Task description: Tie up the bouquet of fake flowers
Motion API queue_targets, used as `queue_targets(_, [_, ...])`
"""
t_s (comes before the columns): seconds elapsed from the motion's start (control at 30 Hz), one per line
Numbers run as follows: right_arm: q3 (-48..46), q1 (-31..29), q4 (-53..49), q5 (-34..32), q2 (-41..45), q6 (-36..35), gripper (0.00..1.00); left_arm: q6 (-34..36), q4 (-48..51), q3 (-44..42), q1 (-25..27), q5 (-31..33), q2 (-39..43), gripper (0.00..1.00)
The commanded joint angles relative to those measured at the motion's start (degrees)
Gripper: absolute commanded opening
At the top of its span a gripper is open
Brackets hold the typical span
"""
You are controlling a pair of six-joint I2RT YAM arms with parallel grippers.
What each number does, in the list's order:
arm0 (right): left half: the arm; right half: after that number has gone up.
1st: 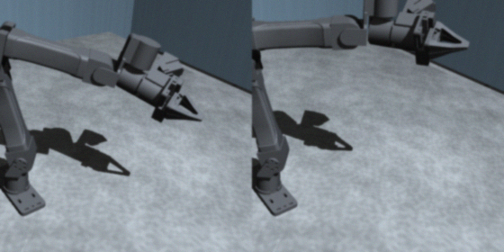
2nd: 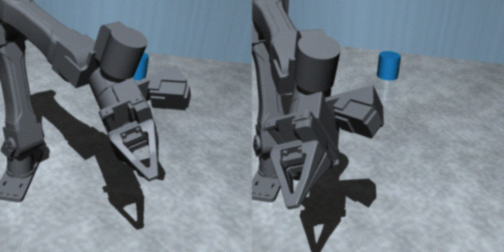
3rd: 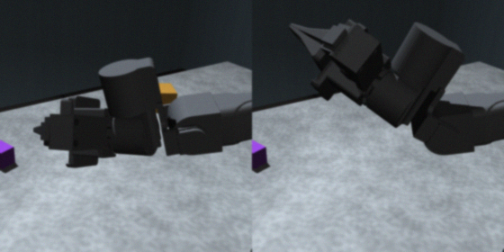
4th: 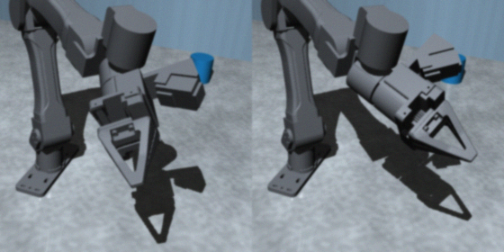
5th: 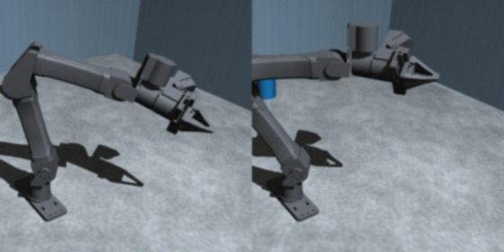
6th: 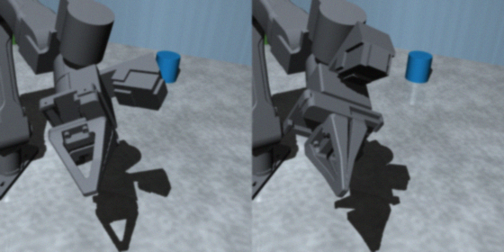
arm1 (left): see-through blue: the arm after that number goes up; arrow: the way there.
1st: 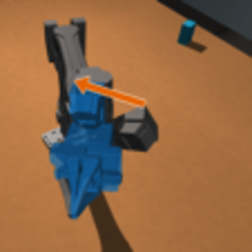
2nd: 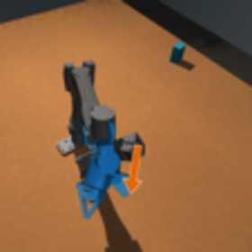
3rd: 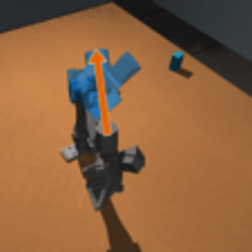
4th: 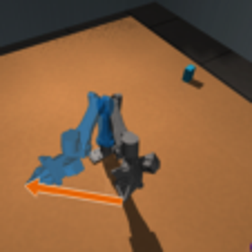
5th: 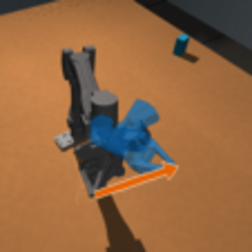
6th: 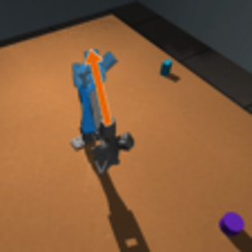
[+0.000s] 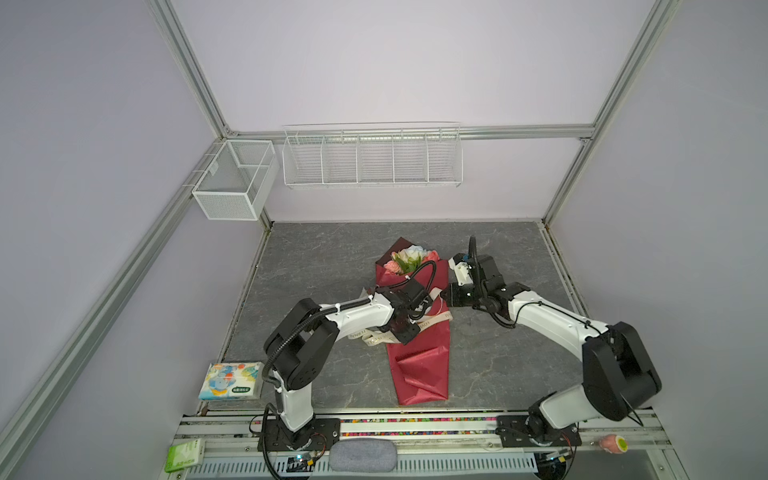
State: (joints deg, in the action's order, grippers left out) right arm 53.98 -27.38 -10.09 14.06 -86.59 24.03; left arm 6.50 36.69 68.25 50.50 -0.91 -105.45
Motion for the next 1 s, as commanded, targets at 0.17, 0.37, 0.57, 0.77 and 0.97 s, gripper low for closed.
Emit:
queue_targets(0.17, [-0.6, 0.6, 0.1, 2.6, -1.6, 0.6, 0.06, -0.4, -2.4, -1.0, 0.5, 1.6, 5.2, 0.00])
queue_targets(0.37, [0.6, 0.7, -0.2, 5.0, -2.5, 0.1, 0.06, -1.7, -4.5, -3.3, 0.6, 2.9, 10.7, 0.01])
queue_targets(0.57, [1.0, 0.8, -0.5, 4.9, -2.5, 0.0, 0.06, -0.8, -3.2, -3.7, 0.5, 1.9, 8.7, 0.18])
queue_targets(0.77, [1.0, 0.9, -1.1, 5.0, -2.4, -0.5, 0.06, -1.3, -3.6, -3.1, 0.5, 1.7, 6.3, 0.32])
queue_targets(0.97, [1.1, 1.0, -1.3, 4.8, -2.7, -0.7, 0.06, 0.7, -3.1, -3.6, 0.5, 1.7, 5.8, 0.44])
